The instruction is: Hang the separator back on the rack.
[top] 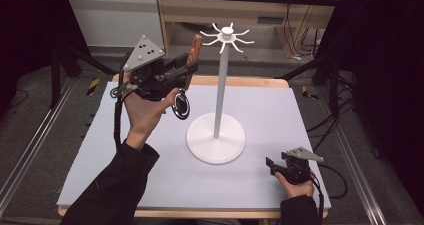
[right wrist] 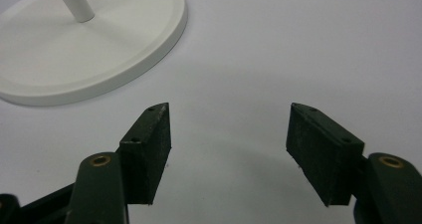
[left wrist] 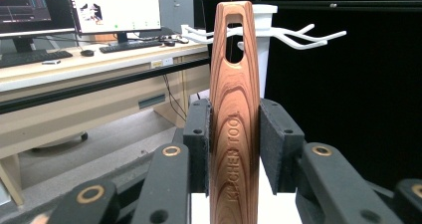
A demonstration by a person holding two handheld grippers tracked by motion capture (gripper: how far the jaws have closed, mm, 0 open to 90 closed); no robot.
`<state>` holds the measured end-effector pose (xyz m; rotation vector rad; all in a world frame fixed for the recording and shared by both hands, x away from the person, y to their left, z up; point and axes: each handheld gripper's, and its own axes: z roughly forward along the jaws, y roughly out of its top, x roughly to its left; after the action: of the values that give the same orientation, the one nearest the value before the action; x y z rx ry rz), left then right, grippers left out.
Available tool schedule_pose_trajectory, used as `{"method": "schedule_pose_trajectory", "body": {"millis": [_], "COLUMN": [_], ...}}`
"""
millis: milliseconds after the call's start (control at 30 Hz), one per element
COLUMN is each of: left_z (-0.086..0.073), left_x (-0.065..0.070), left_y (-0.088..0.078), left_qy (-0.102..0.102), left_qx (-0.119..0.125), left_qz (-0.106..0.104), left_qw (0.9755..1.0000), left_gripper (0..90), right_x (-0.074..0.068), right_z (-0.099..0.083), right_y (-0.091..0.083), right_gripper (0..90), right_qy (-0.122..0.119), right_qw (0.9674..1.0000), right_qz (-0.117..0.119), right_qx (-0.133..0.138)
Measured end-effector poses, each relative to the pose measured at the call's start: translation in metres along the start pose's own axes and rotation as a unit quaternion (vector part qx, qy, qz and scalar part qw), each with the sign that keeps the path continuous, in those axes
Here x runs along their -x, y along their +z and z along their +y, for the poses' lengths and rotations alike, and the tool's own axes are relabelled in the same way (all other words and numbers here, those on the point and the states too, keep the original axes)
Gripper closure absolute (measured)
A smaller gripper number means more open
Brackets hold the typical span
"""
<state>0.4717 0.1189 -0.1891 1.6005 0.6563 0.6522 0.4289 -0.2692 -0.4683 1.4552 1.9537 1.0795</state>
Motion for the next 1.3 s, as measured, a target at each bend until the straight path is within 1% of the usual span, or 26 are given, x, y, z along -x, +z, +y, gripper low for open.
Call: {"method": "schedule_pose_trajectory", "body": {"millis": [67,133,167,200,333,367,400,633,933,1033,1300], "left_z": [0.001,0.001,0.001,0.001,0.001,0.001,0.001,-0.001,-0.004,-0.005,-0.007], "left_x": [0.001,0.002,0.002,0.003,0.003,0.003,0.004,0.004,0.007,0.007,0.008], "left_y": [0.001,0.003,0.003,0.004,0.007,0.008,0.009,0.015,0.022,0.024,0.026], "left_qy": [-0.005,-0.002,0.002,-0.001,0.000,0.004,0.000,0.000,0.002,0.003,0.005], "left_qx": [-0.003,-0.005,-0.003,-0.006,-0.009,-0.005,-0.010,-0.017,-0.017,-0.020,-0.019], "left_qz": [-0.003,-0.004,-0.002,-0.005,-0.004,-0.003,-0.005,-0.006,-0.007,-0.007,-0.007], "left_qw": [1.0000,1.0000,1.0000,1.0000,1.0000,1.0000,0.9999,0.9998,0.9998,0.9998,0.9998], "left_gripper": [67.7,67.6,67.6,67.6,67.6,67.6,67.6,67.6,67.6,67.6,67.5], "right_x": [0.000,0.000,0.000,0.000,0.000,0.000,0.000,0.000,0.000,0.000,0.000], "right_z": [0.000,0.000,0.000,0.000,0.000,0.000,0.000,0.000,0.000,0.000,0.000], "right_y": [0.000,0.000,0.000,0.000,0.000,0.000,0.000,0.000,-0.001,0.000,0.000], "right_gripper": [34.4,34.4,34.5,34.5,34.5,34.5,34.5,34.5,34.5,34.5,34.5], "right_qy": [0.000,0.000,-0.001,0.002,0.001,-0.001,0.000,0.000,0.001,-0.001,0.000], "right_qw": [1.0000,1.0000,1.0000,1.0000,1.0000,1.0000,1.0000,1.0000,1.0000,1.0000,1.0000], "right_qz": [-0.001,0.000,0.000,0.000,0.000,-0.001,-0.001,-0.001,0.000,0.000,0.002], "right_qx": [0.000,0.000,0.000,0.000,0.000,0.001,0.001,0.001,0.001,0.001,0.000]}}
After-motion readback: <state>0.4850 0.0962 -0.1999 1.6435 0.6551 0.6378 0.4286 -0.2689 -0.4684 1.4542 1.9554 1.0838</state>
